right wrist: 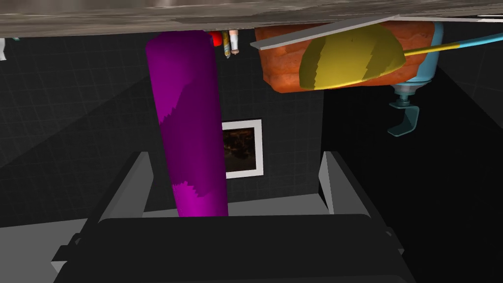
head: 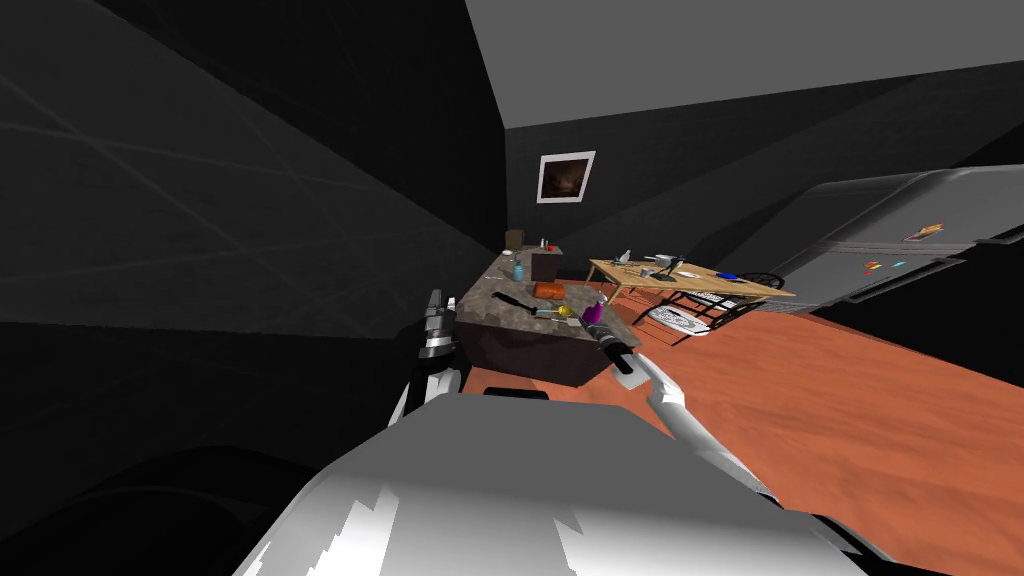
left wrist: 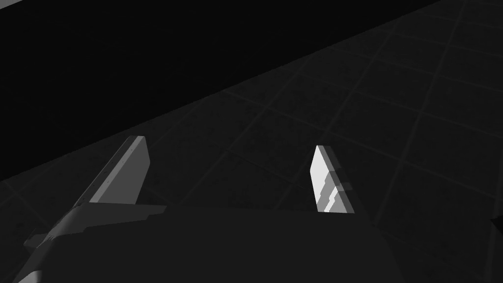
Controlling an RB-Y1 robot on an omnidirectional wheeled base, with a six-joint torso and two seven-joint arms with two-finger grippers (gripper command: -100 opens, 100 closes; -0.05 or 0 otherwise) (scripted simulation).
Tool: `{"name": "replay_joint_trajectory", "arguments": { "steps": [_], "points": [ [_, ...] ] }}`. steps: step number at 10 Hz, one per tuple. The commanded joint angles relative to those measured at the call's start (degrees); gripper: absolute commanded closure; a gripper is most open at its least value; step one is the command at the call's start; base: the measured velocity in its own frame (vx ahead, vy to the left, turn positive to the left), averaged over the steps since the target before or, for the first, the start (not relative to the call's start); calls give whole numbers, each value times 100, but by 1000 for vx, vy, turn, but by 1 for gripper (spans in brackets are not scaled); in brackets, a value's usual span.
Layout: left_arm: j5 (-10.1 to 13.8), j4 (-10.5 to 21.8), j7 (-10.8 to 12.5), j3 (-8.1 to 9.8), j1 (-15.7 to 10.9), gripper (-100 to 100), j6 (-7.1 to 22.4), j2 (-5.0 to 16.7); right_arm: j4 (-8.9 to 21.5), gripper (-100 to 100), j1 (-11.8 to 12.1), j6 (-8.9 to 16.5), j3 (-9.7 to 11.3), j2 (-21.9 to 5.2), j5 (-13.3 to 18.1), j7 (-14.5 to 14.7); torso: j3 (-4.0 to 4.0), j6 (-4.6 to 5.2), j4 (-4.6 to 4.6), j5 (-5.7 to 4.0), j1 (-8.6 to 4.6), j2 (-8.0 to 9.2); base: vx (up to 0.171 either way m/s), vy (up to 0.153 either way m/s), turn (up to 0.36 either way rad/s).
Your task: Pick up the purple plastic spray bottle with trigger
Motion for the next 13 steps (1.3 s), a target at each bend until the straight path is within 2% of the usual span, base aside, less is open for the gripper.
{"name": "replay_joint_trajectory", "arguments": {
  "steps": [1,2,3,5,7,8,10,11,12,13],
  "points": [
    [0,0,0,0,0,0,0,0,286,-100,-286,-16,32,-42,5,-49,0,0,0,0,0,0,-27,39,-6],
    [0,0,0,0,0,0,0,0,458,-100,-371,-16,32,-42,5,-49,-2,-2,0,-1,-6,-4,-9,8,18],
    [0,0,0,0,0,0,0,0,647,-100,-611,-268,249,-217,116,-266,-5,0,-2,-3,-17,-9,-46,46,-233],
    [0,0,0,0,0,0,0,0,973,-100,-977,-268,249,-217,116,-266,3,-1,1,0,1,5,-43,51,-65],
    [0,0,0,0,0,0,0,1,1231,-100,-1068,-268,249,-217,116,-266,-6,0,-2,-3,-17,-10,2,-2,12],
    [0,0,0,0,0,0,0,1,1428,-100,-1319,-520,466,-392,228,-484,-8,1,-4,-5,-24,-15,-41,40,-279],
    [0,0,0,0,0,0,0,0,1863,-100,-1707,-520,466,-392,228,-484,3,-1,1,0,-1,4,-46,52,-43],
    [0,0,0,0,0,0,0,0,1990,-100,-1766,-520,466,-392,228,-484,0,-2,0,0,-4,-2,-7,9,26],
    [0,0,0,0,0,0,0,1,2224,-100,-2035,-772,683,-566,339,-702,-5,0,-2,-3,-15,-9,-41,34,-250],
    [0,0,0,1,1,0,0,0,2316,-100,-2174,-772,683,-566,339,-702,0,7,-1,-2,-11,1,-54,61,-149]
  ]
}}
